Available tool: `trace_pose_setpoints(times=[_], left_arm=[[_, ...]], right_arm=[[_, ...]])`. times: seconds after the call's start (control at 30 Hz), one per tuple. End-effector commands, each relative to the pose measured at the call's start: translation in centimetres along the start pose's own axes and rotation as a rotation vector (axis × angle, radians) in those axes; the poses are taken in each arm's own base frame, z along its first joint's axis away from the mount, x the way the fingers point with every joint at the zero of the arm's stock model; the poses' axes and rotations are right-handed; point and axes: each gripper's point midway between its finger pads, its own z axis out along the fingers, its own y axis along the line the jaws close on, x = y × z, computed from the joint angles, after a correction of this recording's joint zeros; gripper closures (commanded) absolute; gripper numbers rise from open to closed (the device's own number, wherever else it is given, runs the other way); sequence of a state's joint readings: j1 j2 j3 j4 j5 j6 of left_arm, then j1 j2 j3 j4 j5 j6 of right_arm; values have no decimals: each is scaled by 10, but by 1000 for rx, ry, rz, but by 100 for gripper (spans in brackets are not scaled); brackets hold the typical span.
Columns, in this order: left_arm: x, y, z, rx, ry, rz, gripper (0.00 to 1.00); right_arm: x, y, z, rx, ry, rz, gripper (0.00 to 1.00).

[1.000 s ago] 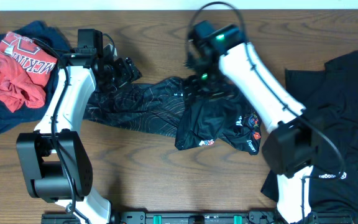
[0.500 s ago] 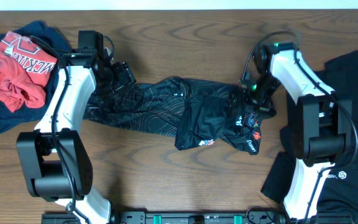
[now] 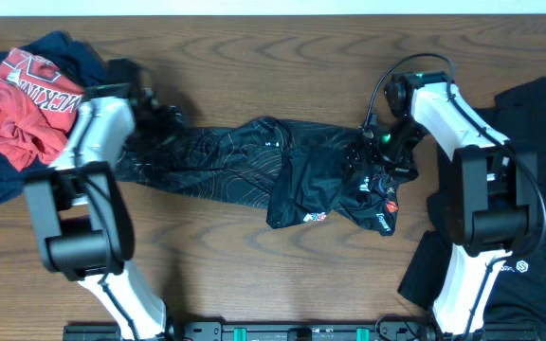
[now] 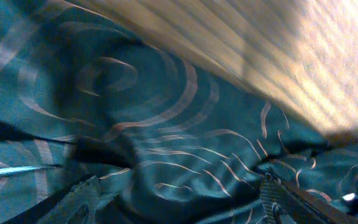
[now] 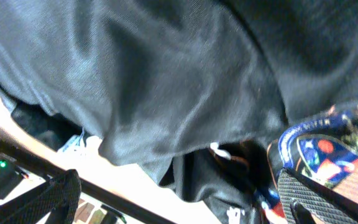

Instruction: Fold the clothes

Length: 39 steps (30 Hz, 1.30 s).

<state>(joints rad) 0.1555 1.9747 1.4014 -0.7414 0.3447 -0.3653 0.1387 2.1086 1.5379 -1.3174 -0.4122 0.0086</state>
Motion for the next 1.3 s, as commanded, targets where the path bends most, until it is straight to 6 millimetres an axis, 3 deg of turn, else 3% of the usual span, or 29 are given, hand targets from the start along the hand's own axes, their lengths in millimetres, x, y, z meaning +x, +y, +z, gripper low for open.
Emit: trace_pose_setpoints(times=[0.0, 0.17, 0.3, 0.47, 0.7, 0.77, 0.93, 1.27], left_arm=[[-13, 9, -20, 166, 19, -68, 16], [-18, 35, -39, 275, 40, -85, 16], [-14, 43, -48, 333, 53, -38, 16], [-4, 68, -51, 286, 78, 2, 16], [-12, 109, -63, 267, 36, -66, 16], [-12, 110, -65, 307, 32, -53, 16], [-8, 119, -50, 304, 72, -52, 16], [12, 126, 9, 314, 237, -76, 16]], right_arm=[[-1, 10, -23, -16, -70, -61, 1], [-1, 11, -26, -16, -80, -65, 1], [0, 11, -26, -16, -76, -63, 1], [3, 12, -26, -20, -65, -73, 1], [7, 13, -26, -27, -49, -93, 1], [7, 17, -26, -46, -50, -110, 1], [6, 27, -27, -102, -59, -135, 1], [7, 28, -29, -104, -60, -138, 1]])
